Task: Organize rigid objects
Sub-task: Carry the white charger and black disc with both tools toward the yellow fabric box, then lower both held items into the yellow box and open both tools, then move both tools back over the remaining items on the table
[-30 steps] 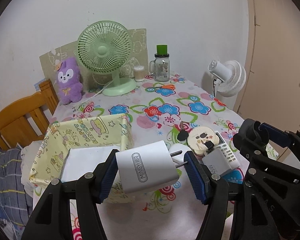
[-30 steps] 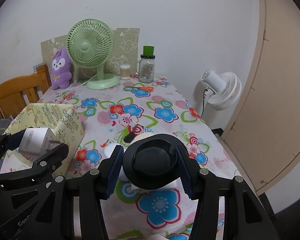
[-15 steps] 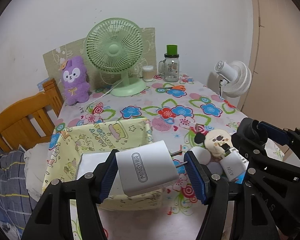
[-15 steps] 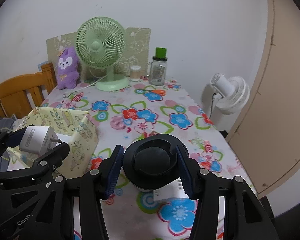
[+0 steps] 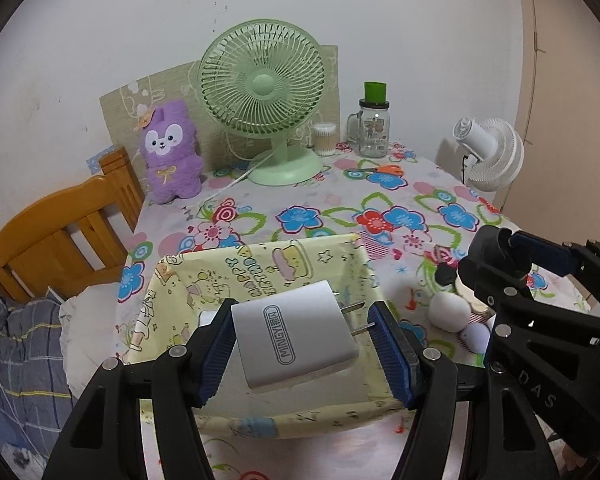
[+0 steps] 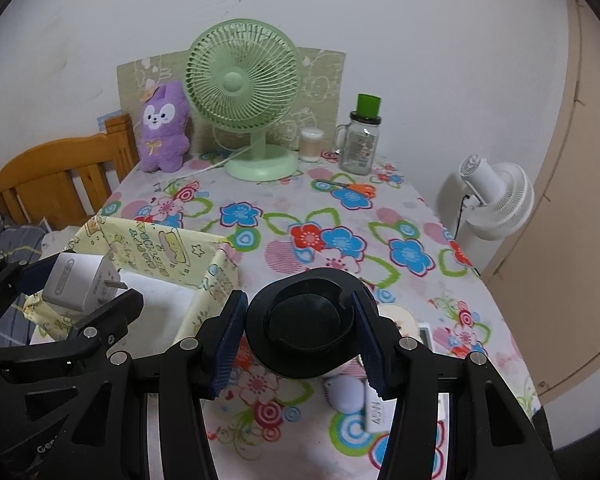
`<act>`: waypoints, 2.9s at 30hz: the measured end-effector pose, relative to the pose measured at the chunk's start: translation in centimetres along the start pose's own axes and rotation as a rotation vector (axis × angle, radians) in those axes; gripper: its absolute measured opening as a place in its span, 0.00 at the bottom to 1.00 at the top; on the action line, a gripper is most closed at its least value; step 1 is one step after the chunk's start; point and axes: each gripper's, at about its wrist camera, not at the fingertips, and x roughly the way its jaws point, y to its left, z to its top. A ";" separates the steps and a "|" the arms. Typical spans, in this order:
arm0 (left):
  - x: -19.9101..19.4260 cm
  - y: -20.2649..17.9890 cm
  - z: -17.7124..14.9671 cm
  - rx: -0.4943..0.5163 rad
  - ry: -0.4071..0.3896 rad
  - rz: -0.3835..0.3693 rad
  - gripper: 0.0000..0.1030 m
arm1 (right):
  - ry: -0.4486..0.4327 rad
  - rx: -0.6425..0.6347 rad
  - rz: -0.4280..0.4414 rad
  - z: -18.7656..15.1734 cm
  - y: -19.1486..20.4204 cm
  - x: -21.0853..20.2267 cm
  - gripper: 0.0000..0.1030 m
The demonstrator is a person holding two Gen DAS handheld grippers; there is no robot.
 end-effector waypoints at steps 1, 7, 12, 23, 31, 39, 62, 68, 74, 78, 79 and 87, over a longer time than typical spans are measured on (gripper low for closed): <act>0.2 0.3 0.0 -0.003 0.005 -0.003 0.66 | 0.002 -0.002 0.002 0.2 0.3 0.2 0.53; 1.5 2.0 0.0 -0.014 0.030 0.002 0.66 | 0.016 -0.017 0.021 0.9 1.6 1.6 0.53; 3.2 2.9 -0.3 -0.004 0.058 0.032 0.66 | 0.029 -0.027 0.053 1.8 2.9 3.0 0.53; 6.2 4.2 -0.8 -0.006 0.123 0.032 0.66 | 0.043 -0.049 0.105 3.3 5.6 5.6 0.53; 7.5 4.6 -1.2 -0.017 0.173 0.038 0.67 | 0.076 -0.086 0.136 3.2 7.5 7.5 0.53; 7.9 4.6 -1.4 -0.022 0.190 0.051 0.74 | 0.065 -0.124 0.102 3.1 8.1 7.7 0.54; 5.9 4.5 -2.1 -0.050 0.154 0.069 0.99 | 0.083 -0.104 0.145 1.7 7.2 6.6 0.88; 5.4 4.2 -2.2 -0.039 0.147 0.064 0.99 | 0.076 -0.103 0.148 1.6 7.1 6.0 0.88; 4.6 3.0 -2.2 -0.019 0.135 0.058 0.99 | 0.081 -0.085 0.130 1.2 6.1 5.2 0.88; 3.7 2.1 -2.2 -0.008 0.115 0.056 0.99 | 0.080 -0.062 0.110 0.9 5.0 4.5 0.88; 3.4 1.8 -2.1 -0.006 0.110 0.055 0.99 | 0.078 -0.056 0.110 0.8 4.7 4.3 0.88; 2.0 -0.3 -2.0 0.021 0.082 0.054 0.99 | 0.072 -0.019 0.098 0.0 2.3 2.4 0.88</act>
